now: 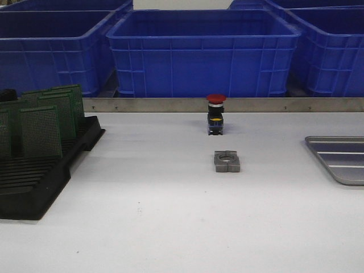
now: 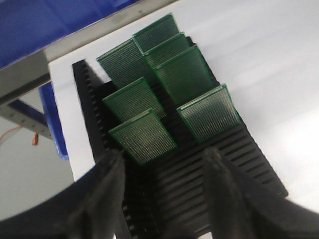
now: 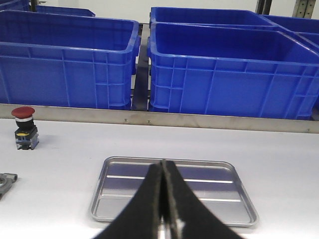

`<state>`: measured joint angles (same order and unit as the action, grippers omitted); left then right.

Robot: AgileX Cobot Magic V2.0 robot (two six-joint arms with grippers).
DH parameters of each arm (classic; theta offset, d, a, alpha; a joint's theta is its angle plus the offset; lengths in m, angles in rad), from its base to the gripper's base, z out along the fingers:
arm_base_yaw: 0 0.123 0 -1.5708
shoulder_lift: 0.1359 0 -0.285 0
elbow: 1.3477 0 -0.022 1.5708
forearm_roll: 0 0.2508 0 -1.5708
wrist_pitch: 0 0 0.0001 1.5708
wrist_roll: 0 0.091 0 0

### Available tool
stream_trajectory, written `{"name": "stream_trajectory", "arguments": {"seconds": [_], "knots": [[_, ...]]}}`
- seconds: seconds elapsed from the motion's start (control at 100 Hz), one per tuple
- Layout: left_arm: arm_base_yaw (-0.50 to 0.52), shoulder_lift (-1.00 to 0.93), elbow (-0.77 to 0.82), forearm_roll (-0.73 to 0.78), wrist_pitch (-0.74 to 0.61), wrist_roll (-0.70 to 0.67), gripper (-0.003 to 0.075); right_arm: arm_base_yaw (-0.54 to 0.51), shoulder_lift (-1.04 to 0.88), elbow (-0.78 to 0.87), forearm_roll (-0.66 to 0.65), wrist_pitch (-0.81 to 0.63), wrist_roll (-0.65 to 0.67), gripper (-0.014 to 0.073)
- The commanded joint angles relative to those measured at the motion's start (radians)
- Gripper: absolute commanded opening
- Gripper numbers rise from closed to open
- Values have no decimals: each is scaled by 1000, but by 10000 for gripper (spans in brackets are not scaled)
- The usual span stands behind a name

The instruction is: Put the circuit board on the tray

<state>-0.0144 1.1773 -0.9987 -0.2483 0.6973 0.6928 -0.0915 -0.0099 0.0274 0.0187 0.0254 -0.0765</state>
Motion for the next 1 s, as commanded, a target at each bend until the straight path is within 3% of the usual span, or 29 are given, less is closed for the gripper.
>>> {"name": "stream_trajectory", "arguments": {"seconds": [0.0,0.12,0.33,0.77,0.99], "knots": [[-5,56,-88,-131,15,304,348,-1,-27,-12,-1,-75,-6,-108],[-5,169,-184,-212,123,573,348,-1,-27,-12,-1,-75,-6,-108],[-5,371,-345,-75,263,732,348,-1,-27,-12,-1,-75,-6,-108],[-5,605,-489,179,273,734,347,-1,-27,-12,-1,-75,-6,-108],[-5,642,-505,186,221,730,347,-1,-27,-12,-1,-75,-6,-108]]}}
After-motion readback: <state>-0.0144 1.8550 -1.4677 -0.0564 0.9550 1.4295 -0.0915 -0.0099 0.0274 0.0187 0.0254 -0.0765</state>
